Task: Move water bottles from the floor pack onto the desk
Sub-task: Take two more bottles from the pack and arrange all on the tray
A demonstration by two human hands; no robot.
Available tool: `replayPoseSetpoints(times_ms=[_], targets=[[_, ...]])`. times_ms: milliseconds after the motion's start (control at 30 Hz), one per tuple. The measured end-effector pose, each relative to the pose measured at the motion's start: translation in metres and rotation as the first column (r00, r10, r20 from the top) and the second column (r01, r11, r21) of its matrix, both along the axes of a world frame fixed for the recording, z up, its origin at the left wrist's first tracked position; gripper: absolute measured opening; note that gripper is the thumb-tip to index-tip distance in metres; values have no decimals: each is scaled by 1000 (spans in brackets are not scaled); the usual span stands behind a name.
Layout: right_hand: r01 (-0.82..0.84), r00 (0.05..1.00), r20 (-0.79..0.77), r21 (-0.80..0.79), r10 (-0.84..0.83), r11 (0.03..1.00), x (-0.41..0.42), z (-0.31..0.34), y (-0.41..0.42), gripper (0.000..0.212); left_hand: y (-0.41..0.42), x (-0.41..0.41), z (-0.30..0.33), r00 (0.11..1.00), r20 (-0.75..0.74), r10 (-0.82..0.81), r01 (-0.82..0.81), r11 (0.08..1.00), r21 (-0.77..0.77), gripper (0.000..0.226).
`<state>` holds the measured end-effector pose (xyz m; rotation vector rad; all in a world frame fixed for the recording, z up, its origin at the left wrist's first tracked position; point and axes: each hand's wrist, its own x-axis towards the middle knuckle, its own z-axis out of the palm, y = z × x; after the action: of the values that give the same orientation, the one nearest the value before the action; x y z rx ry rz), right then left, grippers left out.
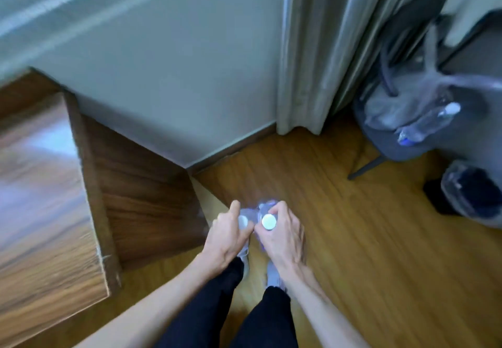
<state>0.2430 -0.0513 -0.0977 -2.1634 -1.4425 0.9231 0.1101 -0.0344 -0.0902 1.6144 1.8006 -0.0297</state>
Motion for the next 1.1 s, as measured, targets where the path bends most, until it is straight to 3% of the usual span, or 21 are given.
replayPoseSetpoints(times_ms=[300, 567, 767, 933, 1100], targets=[[-329, 938, 0, 315, 347, 890, -29, 177, 21, 27, -24, -47, 178, 970, 90, 224, -240, 926, 292, 40], [-532, 819, 34, 418, 573, 736, -122, 288, 32, 40, -57, -129, 276, 830, 226, 509, -554, 714, 427, 36], [-671, 682, 93, 475, 725, 570, -219, 344, 26, 33, -96, -213, 334, 770, 285, 570, -626, 594, 505, 49], [-746, 562, 103, 492, 821, 449, -313, 369, 8, 32, -132, -292, 359, 702, 301, 645, -676, 470, 567, 35], [-786, 464, 111, 508, 879, 351, -399, 373, -18, 30, -167, -372, 373, 648, 242, 722, -686, 416, 597, 34]])
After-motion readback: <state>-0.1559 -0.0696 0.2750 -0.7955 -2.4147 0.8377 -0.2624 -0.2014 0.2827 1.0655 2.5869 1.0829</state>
